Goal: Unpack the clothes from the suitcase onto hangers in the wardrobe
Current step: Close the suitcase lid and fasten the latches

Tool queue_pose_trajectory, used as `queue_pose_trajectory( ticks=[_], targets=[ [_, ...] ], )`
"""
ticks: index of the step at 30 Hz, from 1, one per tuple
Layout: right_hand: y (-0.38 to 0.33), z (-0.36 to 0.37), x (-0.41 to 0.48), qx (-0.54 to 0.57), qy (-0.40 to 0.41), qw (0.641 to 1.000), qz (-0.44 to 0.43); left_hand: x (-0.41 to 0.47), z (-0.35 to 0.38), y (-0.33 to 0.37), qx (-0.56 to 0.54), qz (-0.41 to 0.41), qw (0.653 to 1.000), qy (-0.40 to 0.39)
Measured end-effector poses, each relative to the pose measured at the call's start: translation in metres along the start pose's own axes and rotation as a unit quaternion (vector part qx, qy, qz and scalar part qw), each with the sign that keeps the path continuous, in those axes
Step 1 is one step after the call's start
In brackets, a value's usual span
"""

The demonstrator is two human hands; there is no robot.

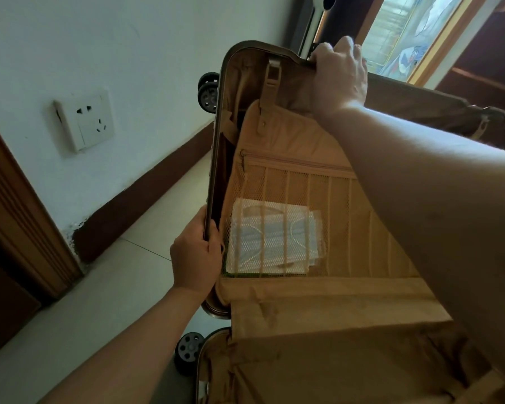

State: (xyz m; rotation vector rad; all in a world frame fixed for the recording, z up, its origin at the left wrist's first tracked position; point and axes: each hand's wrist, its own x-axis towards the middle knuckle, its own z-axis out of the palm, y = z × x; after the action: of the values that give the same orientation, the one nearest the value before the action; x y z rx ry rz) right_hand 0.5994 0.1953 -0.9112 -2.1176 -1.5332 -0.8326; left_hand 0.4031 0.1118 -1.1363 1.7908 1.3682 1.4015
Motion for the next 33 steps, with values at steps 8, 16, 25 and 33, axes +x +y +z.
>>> queue_pose_trajectory(
  ticks=[8, 16, 25, 33],
  targets=[
    [0.016, -0.036, -0.013, -0.011, 0.031, 0.999, -0.013, -0.001, 0.005, 0.010, 0.020, 0.003, 1.000, 0.001],
    [0.026, -0.087, -0.034, 0.006, 0.061, 0.998, -0.015, -0.004, -0.008, 0.036, -0.004, -0.040, 0.997, -0.059],
    [0.022, -0.143, -0.071, 0.033, 0.075, 0.997, 0.002, 0.028, -0.045, 0.144, -0.099, -0.100, 0.990, -0.010],
    [0.027, -0.181, -0.107, 0.056, 0.092, 0.994, -0.009, 0.057, -0.070, 0.220, -0.162, -0.125, 0.976, 0.076]
  ],
)
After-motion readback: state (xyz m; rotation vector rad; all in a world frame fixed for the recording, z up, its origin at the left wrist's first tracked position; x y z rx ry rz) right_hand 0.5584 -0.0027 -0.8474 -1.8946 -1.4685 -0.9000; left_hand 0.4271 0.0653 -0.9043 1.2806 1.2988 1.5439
